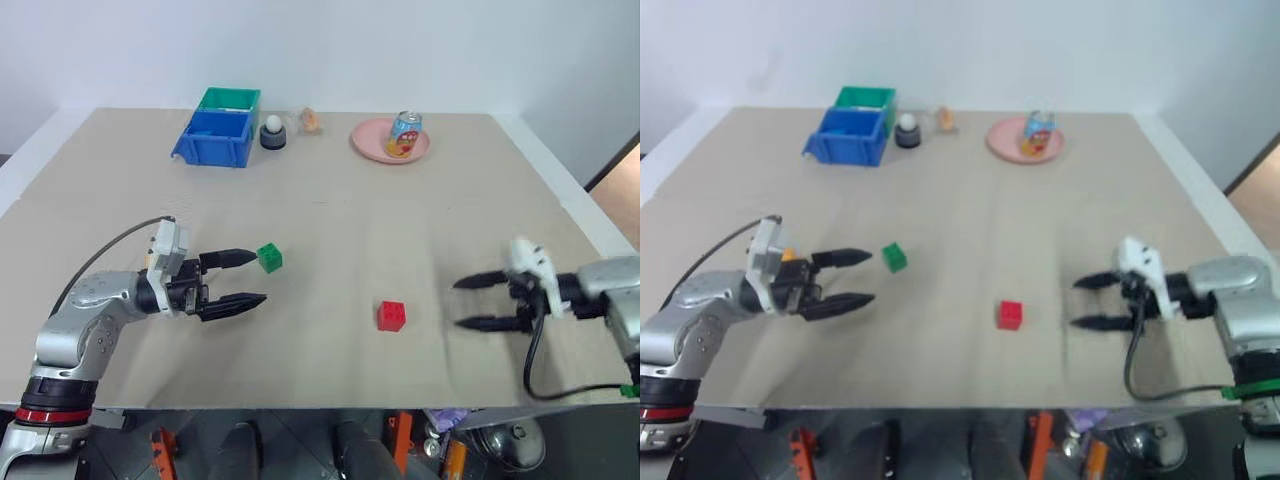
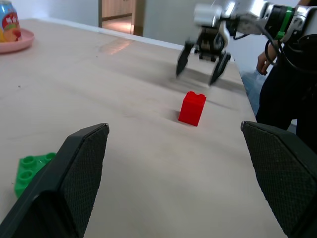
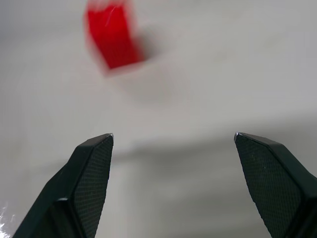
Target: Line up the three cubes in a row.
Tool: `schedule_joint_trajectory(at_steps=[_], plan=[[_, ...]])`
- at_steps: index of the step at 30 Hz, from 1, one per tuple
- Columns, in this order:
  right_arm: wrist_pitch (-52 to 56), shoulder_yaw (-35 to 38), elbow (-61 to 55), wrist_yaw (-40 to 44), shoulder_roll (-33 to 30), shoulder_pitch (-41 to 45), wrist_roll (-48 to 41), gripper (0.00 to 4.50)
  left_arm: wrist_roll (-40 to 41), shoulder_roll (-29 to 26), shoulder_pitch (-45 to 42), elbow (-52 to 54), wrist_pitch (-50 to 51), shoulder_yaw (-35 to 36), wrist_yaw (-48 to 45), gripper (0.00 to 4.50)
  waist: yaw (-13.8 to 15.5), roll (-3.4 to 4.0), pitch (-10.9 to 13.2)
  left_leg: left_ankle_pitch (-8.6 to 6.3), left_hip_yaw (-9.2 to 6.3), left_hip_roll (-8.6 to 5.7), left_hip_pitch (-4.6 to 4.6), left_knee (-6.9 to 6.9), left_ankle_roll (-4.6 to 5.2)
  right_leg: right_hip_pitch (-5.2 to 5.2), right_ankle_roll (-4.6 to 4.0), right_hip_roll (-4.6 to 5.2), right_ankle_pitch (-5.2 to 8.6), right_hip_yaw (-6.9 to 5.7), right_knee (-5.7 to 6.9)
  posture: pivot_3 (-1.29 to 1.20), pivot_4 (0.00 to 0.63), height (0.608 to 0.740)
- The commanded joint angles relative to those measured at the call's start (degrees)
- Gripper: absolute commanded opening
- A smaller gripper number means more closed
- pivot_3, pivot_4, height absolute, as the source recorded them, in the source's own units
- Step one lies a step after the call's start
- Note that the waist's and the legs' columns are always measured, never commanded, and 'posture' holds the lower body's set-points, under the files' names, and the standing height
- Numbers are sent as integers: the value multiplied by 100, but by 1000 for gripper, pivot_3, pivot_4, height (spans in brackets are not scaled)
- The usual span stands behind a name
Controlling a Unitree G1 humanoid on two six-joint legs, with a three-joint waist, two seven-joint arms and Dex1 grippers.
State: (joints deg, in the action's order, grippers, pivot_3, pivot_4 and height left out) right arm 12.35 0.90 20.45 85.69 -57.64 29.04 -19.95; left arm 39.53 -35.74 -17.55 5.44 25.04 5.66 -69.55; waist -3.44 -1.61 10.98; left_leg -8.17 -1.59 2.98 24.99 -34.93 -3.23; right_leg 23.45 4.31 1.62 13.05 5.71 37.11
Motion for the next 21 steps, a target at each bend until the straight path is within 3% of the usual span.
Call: schedule_joint_trajectory(at_steps=[1,6,14,21], plan=[[607,730,123,-491,168,710,-585,4042,236,135,332,371,388,101,455,4409,-23,-1,0,0,0,1,-1,0,0,0,-1,0,-1,0,0,0,150,740],[1248,1140,74,-1045,496,1272,-988,4042,468,543,617,535,875,367,1523,4409,-39,-6,0,0,-13,0,8,0,0,-1,2,-6,3,-2,0,0,150,740],[1744,852,-1196,-1299,1063,981,-1252,4042,725,984,1417,1402,1348,735,2954,4409,-58,-5,0,-2,-10,1,9,11,0,2,7,-10,9,8,0,0,150,740],[1800,730,-1476,-1411,1381,889,-1290,4042,-112,869,1590,1326,936,343,3169,4409,-53,-5,0,-1,-13,-2,7,5,0,1,0,-11,3,8,0,0,150,740]])
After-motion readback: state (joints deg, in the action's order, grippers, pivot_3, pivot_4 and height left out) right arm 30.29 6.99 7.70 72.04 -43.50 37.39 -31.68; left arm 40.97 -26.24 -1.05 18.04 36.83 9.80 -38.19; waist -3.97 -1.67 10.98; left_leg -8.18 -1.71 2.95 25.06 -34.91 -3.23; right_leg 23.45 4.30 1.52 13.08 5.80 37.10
